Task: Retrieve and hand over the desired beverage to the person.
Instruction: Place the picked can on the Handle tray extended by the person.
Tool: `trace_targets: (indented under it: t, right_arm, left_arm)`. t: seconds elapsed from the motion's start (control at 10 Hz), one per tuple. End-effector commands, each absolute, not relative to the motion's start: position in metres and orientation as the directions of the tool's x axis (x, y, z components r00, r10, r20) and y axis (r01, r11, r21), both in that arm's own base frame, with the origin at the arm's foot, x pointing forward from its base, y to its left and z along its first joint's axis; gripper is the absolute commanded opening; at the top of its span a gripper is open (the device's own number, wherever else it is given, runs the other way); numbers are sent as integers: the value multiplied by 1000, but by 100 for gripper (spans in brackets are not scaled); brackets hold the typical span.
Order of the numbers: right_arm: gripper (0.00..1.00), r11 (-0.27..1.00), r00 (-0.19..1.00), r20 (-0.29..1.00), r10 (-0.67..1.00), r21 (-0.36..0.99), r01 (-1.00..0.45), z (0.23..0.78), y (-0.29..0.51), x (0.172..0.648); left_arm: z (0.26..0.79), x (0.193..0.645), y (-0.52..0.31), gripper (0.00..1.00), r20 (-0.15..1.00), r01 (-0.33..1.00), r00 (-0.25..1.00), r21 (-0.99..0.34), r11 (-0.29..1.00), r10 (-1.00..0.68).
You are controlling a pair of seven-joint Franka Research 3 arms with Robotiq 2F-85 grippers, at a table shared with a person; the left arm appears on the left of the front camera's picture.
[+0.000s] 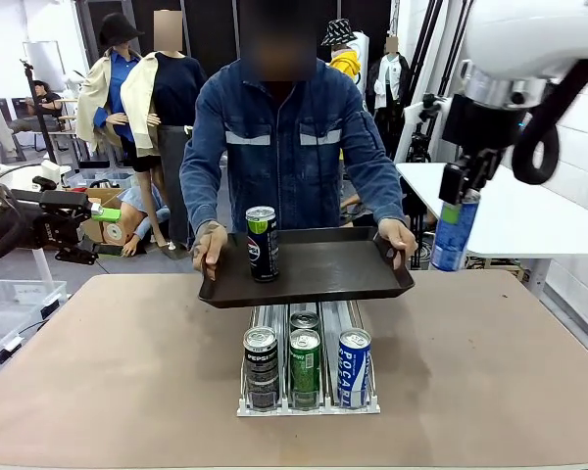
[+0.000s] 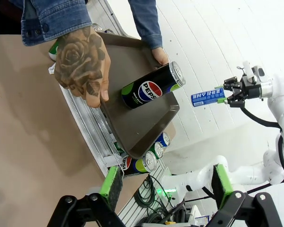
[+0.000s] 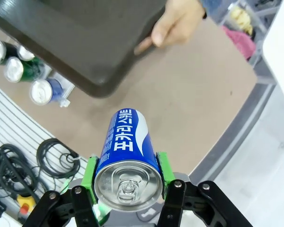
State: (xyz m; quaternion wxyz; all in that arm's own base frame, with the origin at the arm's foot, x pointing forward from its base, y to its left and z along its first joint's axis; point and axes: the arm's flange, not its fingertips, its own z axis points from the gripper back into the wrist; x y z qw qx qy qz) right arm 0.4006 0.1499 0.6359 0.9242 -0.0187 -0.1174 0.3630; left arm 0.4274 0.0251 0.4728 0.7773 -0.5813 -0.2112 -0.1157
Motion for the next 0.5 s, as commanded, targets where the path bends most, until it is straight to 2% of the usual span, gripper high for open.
trace_targets:
  t: [0.0,0.4]
  right_arm:
    - [0,720,698,181,693,-121,-683,653,173,423]
    - [0,688,668,173,724,-113,-717,654,230,467]
  left_arm:
    - [474,427,25,100,466,427,881,-858,285,81]
    - [474,427,25,100,466,427,881,-858,285,81]
